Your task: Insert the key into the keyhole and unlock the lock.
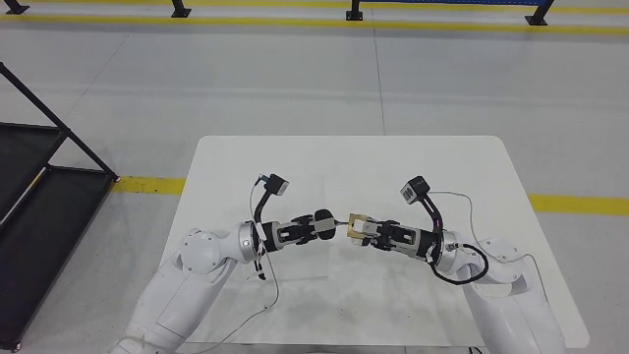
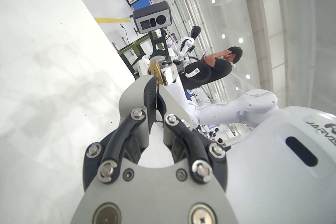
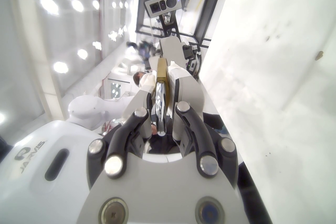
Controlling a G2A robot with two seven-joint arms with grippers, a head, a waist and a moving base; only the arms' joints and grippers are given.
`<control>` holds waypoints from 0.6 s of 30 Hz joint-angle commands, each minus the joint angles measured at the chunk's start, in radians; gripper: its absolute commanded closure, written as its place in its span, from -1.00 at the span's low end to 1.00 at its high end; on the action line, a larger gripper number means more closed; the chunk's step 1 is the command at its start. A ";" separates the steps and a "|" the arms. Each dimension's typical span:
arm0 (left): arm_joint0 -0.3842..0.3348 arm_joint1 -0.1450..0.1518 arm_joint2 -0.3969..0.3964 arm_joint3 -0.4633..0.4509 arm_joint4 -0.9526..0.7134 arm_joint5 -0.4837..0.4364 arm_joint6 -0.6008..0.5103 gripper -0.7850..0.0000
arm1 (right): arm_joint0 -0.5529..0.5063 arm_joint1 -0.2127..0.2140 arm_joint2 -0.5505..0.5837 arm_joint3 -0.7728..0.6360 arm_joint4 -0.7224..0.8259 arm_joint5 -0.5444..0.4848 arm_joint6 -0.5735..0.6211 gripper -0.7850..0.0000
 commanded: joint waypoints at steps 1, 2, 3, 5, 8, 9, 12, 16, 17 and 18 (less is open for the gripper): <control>-0.001 0.001 0.002 0.000 0.000 -0.001 -0.001 1.00 | 0.000 0.000 0.000 0.000 0.000 0.000 0.000 1.00; -0.001 0.001 0.003 0.000 0.000 -0.002 0.000 1.00 | 0.000 0.000 0.000 0.000 0.000 0.000 0.000 1.00; -0.002 0.002 0.004 -0.001 -0.001 -0.002 0.000 1.00 | 0.000 0.000 0.000 0.000 0.000 0.000 0.000 1.00; -0.003 0.002 0.008 -0.001 -0.001 -0.001 0.001 1.00 | 0.000 0.000 0.000 0.000 0.000 0.000 0.000 1.00; -0.007 0.003 0.013 0.000 0.001 -0.001 0.001 1.00 | 0.000 0.000 0.000 0.000 0.000 0.000 0.000 1.00; -0.008 0.004 0.014 0.000 0.002 -0.001 0.001 1.00 | 0.000 0.000 0.000 0.000 0.000 0.000 0.000 1.00; -0.010 0.005 0.016 0.000 0.002 0.000 -0.001 1.00 | 0.000 0.000 0.000 0.000 0.000 0.000 0.000 1.00; -0.010 0.008 0.014 -0.004 -0.001 0.002 -0.004 1.00 | 0.000 0.000 0.000 0.000 0.000 0.000 0.000 1.00; -0.010 0.009 0.012 -0.004 -0.002 0.002 -0.006 1.00 | 0.000 0.000 0.000 0.000 0.000 0.000 0.000 1.00; -0.009 0.010 0.010 -0.005 -0.004 0.002 -0.008 1.00 | 0.000 0.000 0.000 0.000 0.000 0.000 0.000 1.00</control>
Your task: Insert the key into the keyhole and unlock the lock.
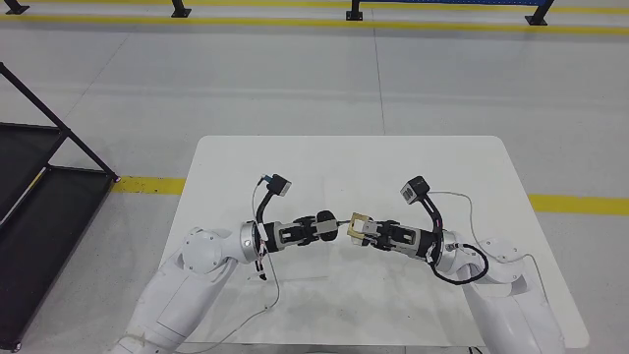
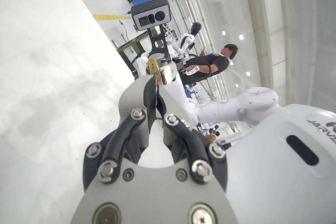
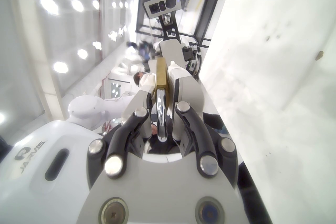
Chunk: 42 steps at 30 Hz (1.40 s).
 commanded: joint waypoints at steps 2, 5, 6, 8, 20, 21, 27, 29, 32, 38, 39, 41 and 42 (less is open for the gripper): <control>0.002 0.004 -0.011 -0.002 -0.005 0.001 -0.007 1.00 | 0.000 0.000 0.000 0.000 0.000 0.000 0.000 1.00; 0.008 0.010 -0.037 -0.010 -0.020 0.006 -0.024 1.00 | 0.000 0.000 0.000 0.000 0.000 0.000 0.000 1.00; 0.012 0.014 -0.049 -0.015 -0.028 0.011 -0.036 1.00 | 0.000 0.000 0.000 0.000 0.000 0.000 0.000 1.00; 0.019 0.021 -0.079 -0.025 -0.042 0.022 -0.061 1.00 | 0.000 0.000 0.000 0.000 0.000 0.000 0.000 1.00; 0.036 0.047 -0.190 -0.068 -0.085 0.092 -0.172 1.00 | 0.000 0.000 0.000 0.000 0.000 0.000 0.000 1.00; 0.036 0.047 -0.190 -0.068 -0.085 0.092 -0.172 1.00 | 0.000 0.000 0.000 0.000 0.000 0.000 0.000 1.00; 0.036 0.047 -0.190 -0.068 -0.085 0.092 -0.172 1.00 | 0.000 0.000 0.000 0.000 0.000 0.000 0.000 1.00; 0.036 0.047 -0.190 -0.068 -0.085 0.092 -0.172 1.00 | 0.000 0.000 0.000 0.000 0.000 0.000 0.000 1.00; 0.036 0.047 -0.190 -0.068 -0.085 0.092 -0.172 1.00 | 0.000 0.000 0.000 0.000 0.000 0.000 0.000 1.00; 0.036 0.047 -0.190 -0.068 -0.085 0.092 -0.172 1.00 | 0.000 0.000 0.000 0.000 0.000 0.000 0.000 1.00; 0.036 0.047 -0.190 -0.068 -0.085 0.092 -0.172 1.00 | 0.000 0.000 0.000 0.000 0.000 0.000 0.000 1.00; 0.036 0.047 -0.190 -0.068 -0.085 0.092 -0.172 1.00 | 0.000 0.000 0.000 0.000 0.000 0.000 0.000 1.00; 0.036 0.047 -0.190 -0.068 -0.085 0.092 -0.172 1.00 | 0.000 0.000 0.000 0.000 0.000 0.000 0.000 1.00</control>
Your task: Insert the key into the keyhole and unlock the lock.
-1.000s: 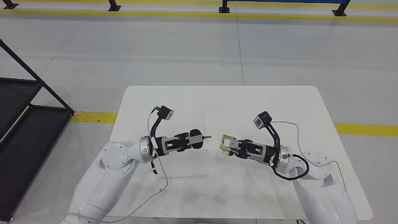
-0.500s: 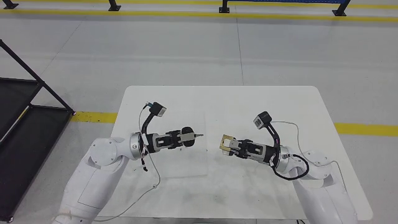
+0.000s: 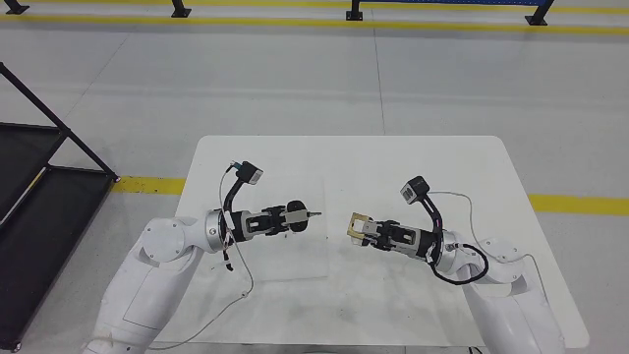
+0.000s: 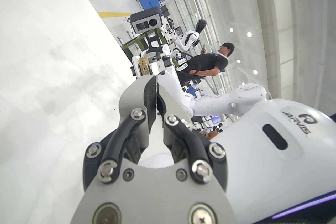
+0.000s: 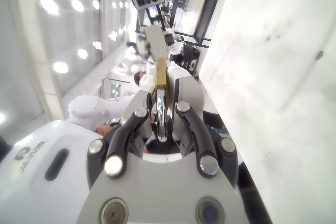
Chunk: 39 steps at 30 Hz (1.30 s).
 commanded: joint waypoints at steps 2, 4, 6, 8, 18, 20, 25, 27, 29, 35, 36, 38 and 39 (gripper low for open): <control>0.000 0.000 0.000 0.000 0.000 0.000 0.000 1.00 | 0.000 0.000 0.000 0.000 0.000 0.000 0.000 1.00; 0.000 0.000 0.000 0.000 0.000 0.000 0.000 1.00 | 0.000 0.000 0.000 0.000 0.000 0.000 0.000 1.00; 0.000 0.000 0.000 0.000 0.000 0.000 0.000 1.00 | 0.000 0.000 0.000 0.000 0.000 0.000 0.000 1.00; 0.000 0.000 0.000 0.000 0.000 0.000 0.000 1.00 | 0.000 0.000 0.000 0.000 0.000 0.000 0.000 1.00; 0.000 0.000 0.000 0.000 0.000 0.000 0.000 1.00 | 0.000 0.000 0.000 0.000 0.000 0.000 0.000 1.00; 0.000 0.000 0.000 0.000 0.000 0.000 0.000 0.11 | 0.000 0.000 0.000 0.000 0.000 0.000 0.000 1.00; 0.011 0.001 0.006 -0.012 0.030 0.012 0.034 1.00 | -0.006 0.004 -0.002 -0.010 0.001 0.019 -0.028 1.00; 0.021 0.003 0.007 -0.019 0.039 0.012 0.028 1.00 | -0.009 0.008 0.000 -0.013 -0.006 0.025 -0.014 1.00; 0.034 0.005 0.007 -0.025 0.041 0.014 0.022 1.00 | -0.010 0.013 0.002 -0.013 0.002 0.036 0.025 1.00; 0.071 0.013 -0.004 -0.048 0.024 0.012 -0.013 1.00 | 0.026 0.027 -0.007 0.018 0.070 0.082 0.227 1.00; 0.077 0.015 -0.005 -0.053 0.022 0.011 -0.021 1.00 | 0.035 0.029 -0.009 0.026 0.075 0.085 0.253 1.00; 0.086 0.017 -0.007 -0.058 0.016 0.008 -0.030 1.00 | 0.047 0.032 -0.017 0.036 0.080 0.089 0.283 1.00; 0.090 0.018 -0.007 -0.061 0.011 0.008 -0.034 1.00 | 0.051 0.033 -0.021 0.040 0.081 0.088 0.286 1.00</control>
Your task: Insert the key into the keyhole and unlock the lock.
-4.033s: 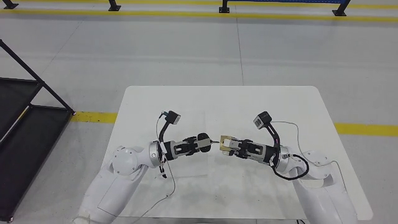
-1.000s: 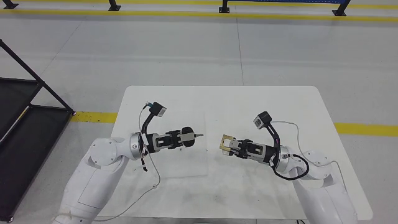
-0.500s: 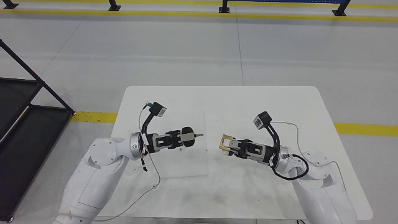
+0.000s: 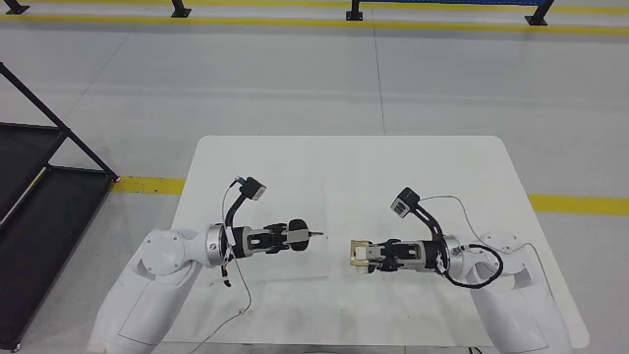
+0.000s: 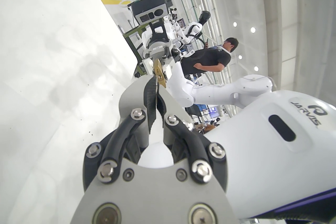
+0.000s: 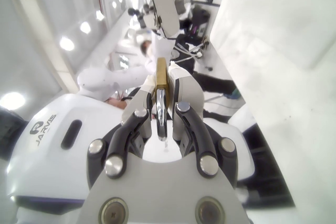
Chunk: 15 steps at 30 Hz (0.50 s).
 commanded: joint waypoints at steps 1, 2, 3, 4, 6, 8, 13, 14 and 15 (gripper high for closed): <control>0.008 0.002 0.000 -0.004 -0.010 0.000 -0.008 1.00 | 0.008 0.002 -0.008 0.006 -0.002 -0.002 0.004 1.00; 0.011 0.003 0.001 -0.006 -0.019 0.001 -0.012 1.00 | 0.012 0.002 -0.014 0.007 -0.005 -0.004 0.003 1.00; 0.012 0.003 0.003 -0.007 -0.026 0.003 -0.018 1.00 | 0.016 0.003 -0.021 0.008 -0.007 -0.005 0.001 1.00; 0.013 0.004 0.005 -0.008 -0.033 0.006 -0.024 1.00 | 0.020 0.003 -0.027 0.009 -0.009 -0.007 -0.002 1.00; 0.014 0.005 0.010 -0.011 -0.051 0.009 -0.035 1.00 | 0.026 0.004 -0.041 0.011 -0.012 -0.013 -0.007 1.00; 0.013 0.006 0.015 -0.012 -0.058 0.011 -0.044 1.00 | 0.032 0.004 -0.055 0.013 -0.016 -0.017 -0.013 1.00; 0.009 0.009 0.026 -0.010 -0.057 0.013 -0.051 1.00 | 0.042 0.006 -0.080 0.017 -0.016 -0.028 -0.027 1.00; 0.009 0.010 0.028 -0.009 -0.056 0.015 -0.053 1.00 | 0.043 0.007 -0.081 0.018 -0.013 -0.032 -0.034 1.00; 0.008 0.011 0.031 -0.008 -0.056 0.020 -0.056 1.00 | 0.044 0.007 -0.082 0.016 -0.012 -0.037 -0.042 1.00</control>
